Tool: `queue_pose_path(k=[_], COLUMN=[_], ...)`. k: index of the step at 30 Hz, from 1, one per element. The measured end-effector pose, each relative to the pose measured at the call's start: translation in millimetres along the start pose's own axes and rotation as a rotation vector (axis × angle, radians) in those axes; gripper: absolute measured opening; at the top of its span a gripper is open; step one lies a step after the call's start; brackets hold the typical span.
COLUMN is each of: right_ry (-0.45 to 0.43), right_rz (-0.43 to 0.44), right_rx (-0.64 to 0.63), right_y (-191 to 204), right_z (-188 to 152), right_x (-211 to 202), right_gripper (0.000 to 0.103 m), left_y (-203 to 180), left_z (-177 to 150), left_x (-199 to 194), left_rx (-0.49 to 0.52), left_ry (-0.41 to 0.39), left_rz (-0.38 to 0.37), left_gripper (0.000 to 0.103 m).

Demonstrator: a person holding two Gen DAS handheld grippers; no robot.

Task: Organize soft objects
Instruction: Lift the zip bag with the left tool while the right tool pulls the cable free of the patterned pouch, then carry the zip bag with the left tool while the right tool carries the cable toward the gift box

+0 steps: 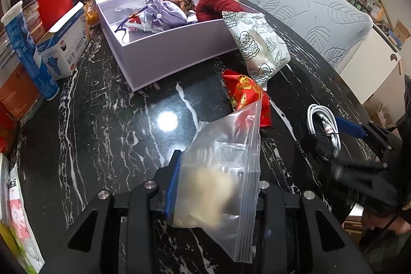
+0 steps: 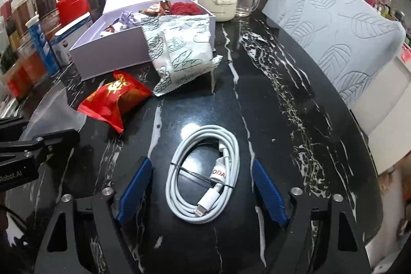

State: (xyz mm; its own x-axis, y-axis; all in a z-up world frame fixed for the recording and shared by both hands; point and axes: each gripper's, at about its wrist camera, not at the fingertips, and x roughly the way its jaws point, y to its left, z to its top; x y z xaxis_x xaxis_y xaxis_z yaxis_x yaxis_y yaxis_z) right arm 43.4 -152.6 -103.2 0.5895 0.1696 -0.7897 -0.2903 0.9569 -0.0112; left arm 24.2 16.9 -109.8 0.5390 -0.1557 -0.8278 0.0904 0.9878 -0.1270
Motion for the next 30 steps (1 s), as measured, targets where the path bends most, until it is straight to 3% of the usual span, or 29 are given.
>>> queue_pose_path(k=[1, 17, 30], right_ry=[-0.005, 0.000, -0.011], right_rz=[-0.005, 0.061, 0.108], right_rx=[0.004, 0.067, 0.043], right_y=[-0.8, -12.0, -2.3], right_z=[0.3, 1.8, -1.8], right_x=[-0.4, -8.0, -18.0], right_gripper=[0.051, 0.050, 0.050], left_y=[1.1, 2.6, 5.5], left_z=[-0.5, -4.0, -7.3], left_x=[0.2, -5.5, -19.7], left_rx=[-0.003, -0.011, -0.027], left_ry=[0.000, -0.014, -0.050], left_rz=[-0.001, -0.006, 0.010], left_gripper=[0.037, 0.037, 0.037])
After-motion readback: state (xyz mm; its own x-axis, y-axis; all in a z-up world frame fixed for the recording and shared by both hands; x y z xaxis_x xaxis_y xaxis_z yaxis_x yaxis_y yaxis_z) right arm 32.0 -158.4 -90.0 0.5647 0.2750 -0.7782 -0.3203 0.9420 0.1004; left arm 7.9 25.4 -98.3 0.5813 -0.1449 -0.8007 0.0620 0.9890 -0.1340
